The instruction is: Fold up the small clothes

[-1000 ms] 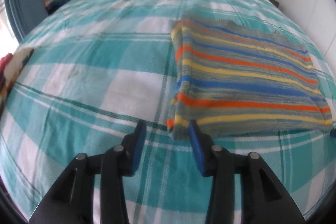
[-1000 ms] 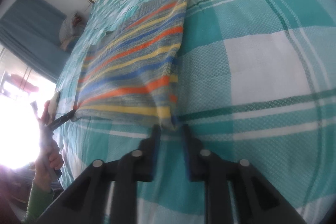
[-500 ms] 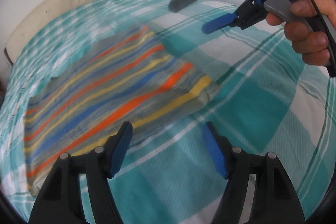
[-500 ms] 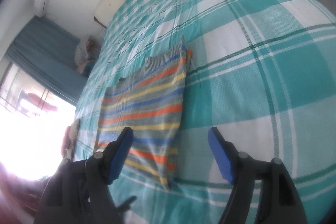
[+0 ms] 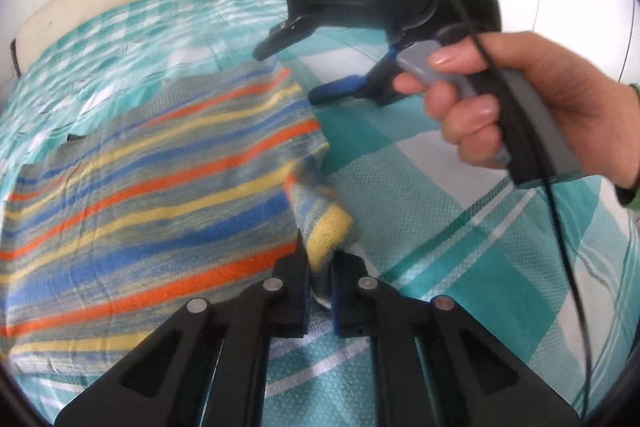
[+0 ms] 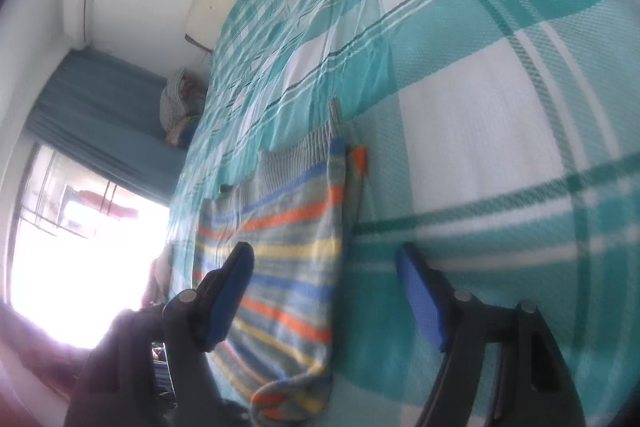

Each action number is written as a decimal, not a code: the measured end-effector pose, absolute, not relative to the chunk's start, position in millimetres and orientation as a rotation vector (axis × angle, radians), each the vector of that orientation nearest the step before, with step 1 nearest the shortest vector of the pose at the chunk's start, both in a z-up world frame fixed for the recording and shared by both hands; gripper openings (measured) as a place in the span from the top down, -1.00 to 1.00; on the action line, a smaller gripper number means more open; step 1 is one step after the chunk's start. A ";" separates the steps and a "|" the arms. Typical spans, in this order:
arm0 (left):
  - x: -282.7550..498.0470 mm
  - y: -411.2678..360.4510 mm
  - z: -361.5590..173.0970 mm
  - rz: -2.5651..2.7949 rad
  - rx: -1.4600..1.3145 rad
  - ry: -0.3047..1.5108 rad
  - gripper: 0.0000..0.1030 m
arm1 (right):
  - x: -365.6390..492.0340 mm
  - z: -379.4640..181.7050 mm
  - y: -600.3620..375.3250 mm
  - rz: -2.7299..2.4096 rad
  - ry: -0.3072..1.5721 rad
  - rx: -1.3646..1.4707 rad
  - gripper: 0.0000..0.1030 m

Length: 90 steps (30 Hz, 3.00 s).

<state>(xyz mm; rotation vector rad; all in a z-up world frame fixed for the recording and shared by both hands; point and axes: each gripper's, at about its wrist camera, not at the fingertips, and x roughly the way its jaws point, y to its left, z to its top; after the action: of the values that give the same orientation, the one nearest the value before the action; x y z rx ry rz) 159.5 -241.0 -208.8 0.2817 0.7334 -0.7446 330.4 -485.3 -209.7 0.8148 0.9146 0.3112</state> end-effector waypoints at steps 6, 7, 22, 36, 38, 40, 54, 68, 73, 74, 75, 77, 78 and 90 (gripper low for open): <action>169.1 -187.4 -180.3 -0.726 0.056 0.755 0.89 | 367.7 -203.8 -461.5 0.255 0.943 0.794 0.80; 173.9 -171.4 -174.4 -0.711 0.011 0.755 0.89 | 370.1 -191.5 -453.2 0.267 0.925 0.769 0.81; 236.3 47.4 -207.5 -0.282 -0.352 0.924 0.84 | 449.6 -139.5 -163.5 0.530 0.968 0.362 0.82; 249.6 47.3 -172.5 -0.285 -0.238 0.847 -0.49 | 363.0 -142.2 -204.4 0.518 0.930 0.292 0.08; 262.7 37.3 -187.8 -0.241 -0.187 0.895 -0.17 | 337.5 -147.5 -203.5 0.554 0.945 0.239 0.08; 280.5 36.5 -212.1 -0.148 -0.139 0.972 0.54 | 315.2 -162.9 -194.6 0.602 0.967 0.193 0.09; 337.7 53.4 -194.6 -0.316 -0.199 0.993 -0.86 | 325.6 -175.4 -246.4 0.416 0.902 0.350 -0.71; 343.9 9.1 -166.6 -0.398 -0.236 0.958 0.70 | 357.6 -164.3 -201.3 0.416 0.874 0.283 0.44; 319.8 -2.4 -100.2 -0.469 -0.245 0.886 0.62 | 332.9 -89.9 -223.3 0.477 0.790 0.257 0.44; 317.0 -8.6 -96.6 -0.473 -0.234 0.895 0.54 | 331.8 -82.7 -230.0 0.483 0.799 0.260 0.42; 312.0 -14.6 -97.6 -0.457 -0.205 0.899 0.30 | 330.7 -78.2 -236.3 0.480 0.822 0.261 0.39; 293.1 -24.6 -112.7 -0.360 -0.094 0.891 -0.56 | 322.4 -84.0 -256.2 0.429 0.890 0.238 -0.16; 276.3 -26.3 -124.2 -0.290 -0.025 0.874 -0.83 | 315.5 -91.4 -265.3 0.382 0.915 0.207 -0.43; 51.3 -37.8 -135.7 -0.088 0.239 0.726 -0.97 | 92.0 -119.4 -292.5 0.029 0.912 -0.075 -0.89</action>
<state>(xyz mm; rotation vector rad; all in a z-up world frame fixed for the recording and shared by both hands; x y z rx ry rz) 51.3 -37.8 -135.7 0.2391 0.7264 -0.0876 92.0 -292.5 -119.4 -0.0754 0.9119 0.0293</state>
